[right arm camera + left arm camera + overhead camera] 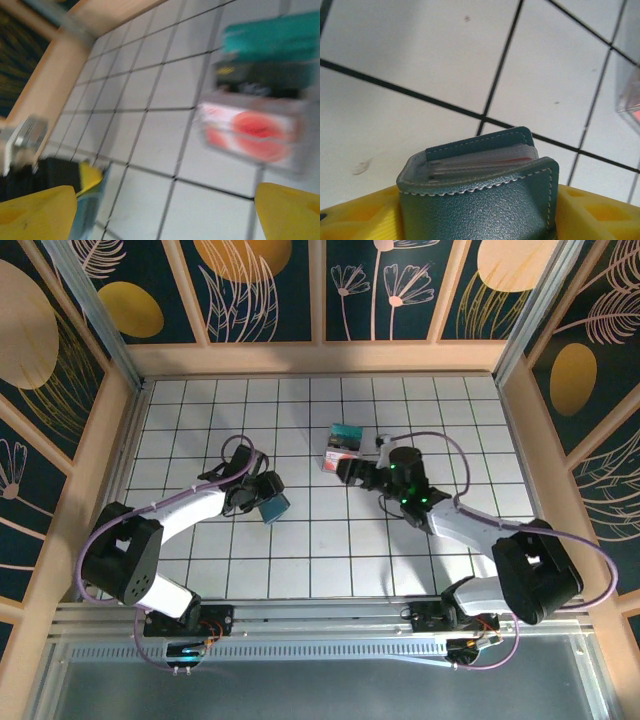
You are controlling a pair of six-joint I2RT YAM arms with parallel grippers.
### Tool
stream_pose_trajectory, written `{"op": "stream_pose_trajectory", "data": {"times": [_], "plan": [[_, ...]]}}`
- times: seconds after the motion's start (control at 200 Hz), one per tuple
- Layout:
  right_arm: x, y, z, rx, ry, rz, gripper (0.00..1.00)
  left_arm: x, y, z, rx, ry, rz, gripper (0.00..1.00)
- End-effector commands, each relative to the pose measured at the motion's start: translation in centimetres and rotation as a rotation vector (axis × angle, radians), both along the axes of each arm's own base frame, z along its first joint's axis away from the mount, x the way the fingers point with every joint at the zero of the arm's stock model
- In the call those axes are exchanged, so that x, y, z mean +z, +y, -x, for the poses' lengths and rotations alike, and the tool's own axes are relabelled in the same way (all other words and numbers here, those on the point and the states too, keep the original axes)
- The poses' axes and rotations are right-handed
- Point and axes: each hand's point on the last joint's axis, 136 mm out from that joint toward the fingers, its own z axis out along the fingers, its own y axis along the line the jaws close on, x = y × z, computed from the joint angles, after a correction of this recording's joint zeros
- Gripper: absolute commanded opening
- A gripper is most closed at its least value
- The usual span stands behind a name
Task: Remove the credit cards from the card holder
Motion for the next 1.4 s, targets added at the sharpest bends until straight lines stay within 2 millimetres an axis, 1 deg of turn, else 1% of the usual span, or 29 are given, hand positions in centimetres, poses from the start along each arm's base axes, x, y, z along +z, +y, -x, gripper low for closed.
{"op": "stream_pose_trajectory", "data": {"times": [0.0,0.145,0.26,0.38,0.556,0.736,0.921,1.081,1.121,1.261,1.316,1.346,1.396], "plan": [[1.7,4.2,2.1,0.135,-0.024,-0.081,0.90,3.7,-2.0,-2.1,-0.028,-0.099,0.102,0.65],[1.2,6.6,3.7,0.203,-0.010,-0.097,0.86,5.1,-2.8,-2.5,-0.042,-0.132,0.150,0.65],[0.7,8.4,4.2,0.245,0.009,-0.100,0.81,6.2,-3.5,-2.7,-0.057,-0.155,0.189,0.65],[0.6,9.8,4.3,0.264,0.004,-0.097,0.78,6.9,-3.7,-2.7,-0.066,-0.172,0.200,0.65],[0.6,11.3,3.5,0.278,-0.001,-0.105,0.72,6.9,-4.2,-2.4,-0.083,-0.169,0.217,0.65],[-0.2,12.5,3.2,0.297,0.019,-0.104,0.68,7.0,-4.5,-2.4,-0.088,-0.176,0.227,0.65],[-1.0,12.9,3.0,0.303,0.032,-0.095,0.62,7.5,-4.9,-2.6,-0.091,-0.190,0.242,0.65],[-1.4,13.4,2.8,0.307,0.037,-0.095,0.61,7.4,-5.4,-2.7,-0.099,-0.185,0.250,0.66],[-1.5,13.5,2.8,0.309,0.039,-0.095,0.59,7.3,-5.4,-2.7,-0.101,-0.182,0.248,0.66],[-1.7,13.9,2.6,0.310,0.052,-0.112,0.43,7.3,-5.5,-2.6,-0.100,-0.180,0.254,0.66],[-1.7,14.0,2.6,0.315,0.058,-0.125,0.35,7.6,-5.6,-2.7,-0.100,-0.188,0.259,0.67],[-1.7,14.0,2.6,0.316,0.061,-0.131,0.27,7.7,-5.6,-2.7,-0.100,-0.193,0.261,0.68],[-1.6,14.0,2.6,0.314,0.065,-0.140,0.18,8.1,-5.6,-2.9,-0.100,-0.204,0.265,0.69]]}}
